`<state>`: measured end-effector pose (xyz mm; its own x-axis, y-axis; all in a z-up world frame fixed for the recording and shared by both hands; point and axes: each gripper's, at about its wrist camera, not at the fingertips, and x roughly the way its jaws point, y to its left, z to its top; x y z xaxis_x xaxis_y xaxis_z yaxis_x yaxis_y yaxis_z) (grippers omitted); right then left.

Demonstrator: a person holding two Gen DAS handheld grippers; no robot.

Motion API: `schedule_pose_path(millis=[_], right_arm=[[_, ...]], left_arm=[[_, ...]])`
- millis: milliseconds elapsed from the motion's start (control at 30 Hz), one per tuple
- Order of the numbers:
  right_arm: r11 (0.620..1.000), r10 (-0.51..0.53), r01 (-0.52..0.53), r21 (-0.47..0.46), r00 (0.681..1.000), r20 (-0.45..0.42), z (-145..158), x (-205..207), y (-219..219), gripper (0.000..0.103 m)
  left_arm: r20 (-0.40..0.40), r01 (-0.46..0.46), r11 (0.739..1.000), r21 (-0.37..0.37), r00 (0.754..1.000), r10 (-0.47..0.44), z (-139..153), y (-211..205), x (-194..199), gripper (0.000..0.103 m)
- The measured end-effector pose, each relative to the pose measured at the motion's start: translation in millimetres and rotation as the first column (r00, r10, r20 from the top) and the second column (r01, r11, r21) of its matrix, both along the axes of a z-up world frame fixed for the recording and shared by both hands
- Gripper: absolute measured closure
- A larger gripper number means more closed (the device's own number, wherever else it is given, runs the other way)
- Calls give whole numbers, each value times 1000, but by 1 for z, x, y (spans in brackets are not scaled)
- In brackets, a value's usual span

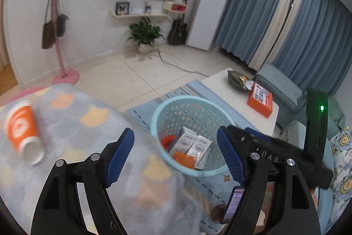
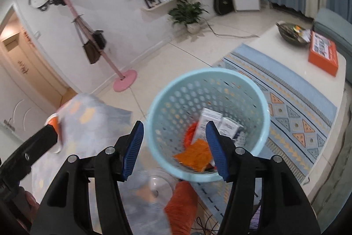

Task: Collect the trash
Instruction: 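Grasp the pink bag with left gripper while right gripper grasps orange paper cup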

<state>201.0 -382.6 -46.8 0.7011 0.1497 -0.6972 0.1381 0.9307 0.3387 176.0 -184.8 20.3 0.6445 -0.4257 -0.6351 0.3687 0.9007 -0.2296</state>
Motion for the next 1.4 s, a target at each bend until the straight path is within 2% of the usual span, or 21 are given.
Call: schedule_pose_path(millis=[233, 433, 567, 667, 833, 933, 1067, 1100, 1167, 1233, 1400], right_arm=[[991, 131, -127, -52, 988, 81, 35, -17, 68, 47], [963, 261, -248, -108, 957, 125, 52, -24, 133, 42], [940, 331, -312, -141, 932, 147, 57, -26, 170, 32], [920, 382, -358, -159, 911, 159, 59, -26, 195, 30], [898, 431, -404, -175, 886, 170, 54, -23, 227, 23], [886, 454, -425, -184, 876, 162, 48, -19, 241, 23], [871, 474, -440, -219, 869, 141, 39, -13, 256, 20], [867, 479, -445, -224, 868, 131, 36, -10, 259, 20], [862, 487, -453, -227, 865, 121, 32, -7, 264, 20], [858, 492, -459, -230, 864, 111, 28, -3, 267, 19], [849, 510, -485, -211, 856, 85, 21, 12, 277, 18]], left_arm=[[60, -117, 993, -10, 991, 117, 16, 78, -57, 24], [36, -251, 968, -3, 967, 251, 9, 155, -96, 21], [-8, -331, 944, 0, 944, 331, -6, 195, -121, 18], [-52, -372, 928, 6, 927, 371, -23, 214, -139, 16], [-160, -381, 925, 5, 912, 377, -61, 220, -151, 16], [-193, -375, 927, 21, 908, 372, -77, 215, -156, 17], [-188, -392, 915, 94, 896, 403, -91, 207, -156, 30], [-189, -391, 915, 102, 895, 404, -95, 208, -156, 41], [-169, -395, 910, 127, 895, 412, -97, 209, -157, 50], [-155, -395, 907, 149, 896, 416, -95, 209, -156, 64], [-164, -398, 912, 94, 898, 409, -90, 223, -144, 65]])
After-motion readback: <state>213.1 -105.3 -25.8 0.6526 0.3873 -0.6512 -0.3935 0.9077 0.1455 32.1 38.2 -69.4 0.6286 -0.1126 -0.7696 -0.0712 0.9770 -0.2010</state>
